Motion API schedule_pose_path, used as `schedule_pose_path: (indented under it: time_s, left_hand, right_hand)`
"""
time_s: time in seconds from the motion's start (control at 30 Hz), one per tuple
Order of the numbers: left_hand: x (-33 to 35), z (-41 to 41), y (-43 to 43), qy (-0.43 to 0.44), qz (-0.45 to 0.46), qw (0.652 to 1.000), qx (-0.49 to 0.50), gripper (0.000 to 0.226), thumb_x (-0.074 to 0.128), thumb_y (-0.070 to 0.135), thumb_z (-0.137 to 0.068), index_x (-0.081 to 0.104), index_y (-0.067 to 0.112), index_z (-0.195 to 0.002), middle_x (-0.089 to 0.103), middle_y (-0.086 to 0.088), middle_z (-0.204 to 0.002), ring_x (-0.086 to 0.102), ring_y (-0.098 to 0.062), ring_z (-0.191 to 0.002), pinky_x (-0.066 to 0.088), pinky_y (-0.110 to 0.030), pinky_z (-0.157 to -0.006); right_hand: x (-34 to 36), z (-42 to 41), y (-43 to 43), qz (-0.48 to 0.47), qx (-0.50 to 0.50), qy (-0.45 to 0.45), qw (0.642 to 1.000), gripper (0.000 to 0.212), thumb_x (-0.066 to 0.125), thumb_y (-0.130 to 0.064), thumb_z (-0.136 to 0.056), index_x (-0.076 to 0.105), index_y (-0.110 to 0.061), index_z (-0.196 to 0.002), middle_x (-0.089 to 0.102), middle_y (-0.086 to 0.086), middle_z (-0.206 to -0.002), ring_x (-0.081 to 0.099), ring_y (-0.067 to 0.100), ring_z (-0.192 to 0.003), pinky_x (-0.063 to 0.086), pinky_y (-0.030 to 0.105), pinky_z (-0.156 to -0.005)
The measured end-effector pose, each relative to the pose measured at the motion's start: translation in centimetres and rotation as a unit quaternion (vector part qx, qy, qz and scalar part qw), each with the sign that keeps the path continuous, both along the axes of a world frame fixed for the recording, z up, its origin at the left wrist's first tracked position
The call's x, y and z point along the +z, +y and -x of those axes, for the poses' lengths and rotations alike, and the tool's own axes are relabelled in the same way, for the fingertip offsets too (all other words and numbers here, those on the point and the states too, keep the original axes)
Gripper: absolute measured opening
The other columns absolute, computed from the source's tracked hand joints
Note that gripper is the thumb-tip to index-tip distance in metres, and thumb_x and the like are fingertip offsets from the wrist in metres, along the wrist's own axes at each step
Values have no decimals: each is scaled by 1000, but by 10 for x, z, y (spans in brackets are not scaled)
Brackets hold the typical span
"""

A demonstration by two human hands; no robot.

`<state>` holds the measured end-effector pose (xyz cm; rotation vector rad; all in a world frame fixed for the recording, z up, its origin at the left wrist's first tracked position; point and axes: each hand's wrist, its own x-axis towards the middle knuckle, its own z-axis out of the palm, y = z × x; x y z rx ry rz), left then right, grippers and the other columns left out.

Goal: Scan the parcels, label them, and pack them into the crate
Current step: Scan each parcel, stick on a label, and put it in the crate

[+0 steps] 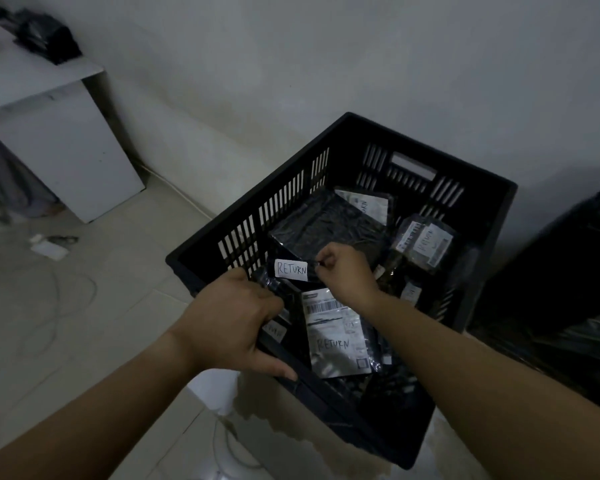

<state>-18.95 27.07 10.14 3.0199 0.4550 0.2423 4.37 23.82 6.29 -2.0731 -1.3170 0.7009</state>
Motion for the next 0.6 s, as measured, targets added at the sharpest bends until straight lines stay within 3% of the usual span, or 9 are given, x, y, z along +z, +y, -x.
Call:
schedule_pose_path:
  time_s: [0.13, 0.2, 0.27, 0.47, 0.6]
  left_hand:
    - [-2, 3, 1, -5, 0, 1000, 10, 80, 39, 101, -68, 58, 24, -74, 57, 10, -67, 51, -13, -57, 38, -33, -71]
    - [-2, 3, 2, -8, -4, 1000, 10, 80, 38, 101, -68, 59, 23, -74, 56, 10, -66, 50, -13, -56, 37, -32, -71]
    - [-3, 3, 3, -14, -11, 1000, 6, 80, 39, 101, -69, 57, 23, -72, 54, 9, -64, 47, -13, -53, 34, -31, -69]
    - [0, 5, 3, -20, -17, 1000, 1, 79, 39, 99, -70, 59, 23, -73, 54, 10, -63, 47, -13, -52, 38, -32, -68]
    - [3, 7, 1, -20, -17, 1000, 4, 76, 39, 98, -72, 54, 24, -72, 49, 10, -62, 43, -12, -52, 37, -32, -66]
  right_hand:
    - [-13, 8, 13, 44, 80, -159, 983, 8, 63, -15, -91, 67, -11, -97, 66, 10, -95, 64, 29, -84, 53, 34, -70]
    - [-18, 14, 17, 81, 135, -263, 952, 15, 60, -14, -93, 67, -9, -105, 57, 14, -109, 62, 33, -91, 54, 37, -73]
    - [-22, 17, 18, 100, 156, -309, 933, 20, 59, -9, -94, 66, -9, -112, 48, 15, -116, 60, 34, -93, 56, 40, -75]
    - [-17, 13, 8, 103, 187, -295, 931, 33, 58, -3, -89, 67, -14, -119, 52, 13, -120, 59, 32, -101, 54, 37, -81]
    - [5, 13, -13, 115, 223, -262, 932, 36, 60, -14, -89, 64, -17, -125, 54, 9, -126, 57, 30, -109, 52, 39, -87]
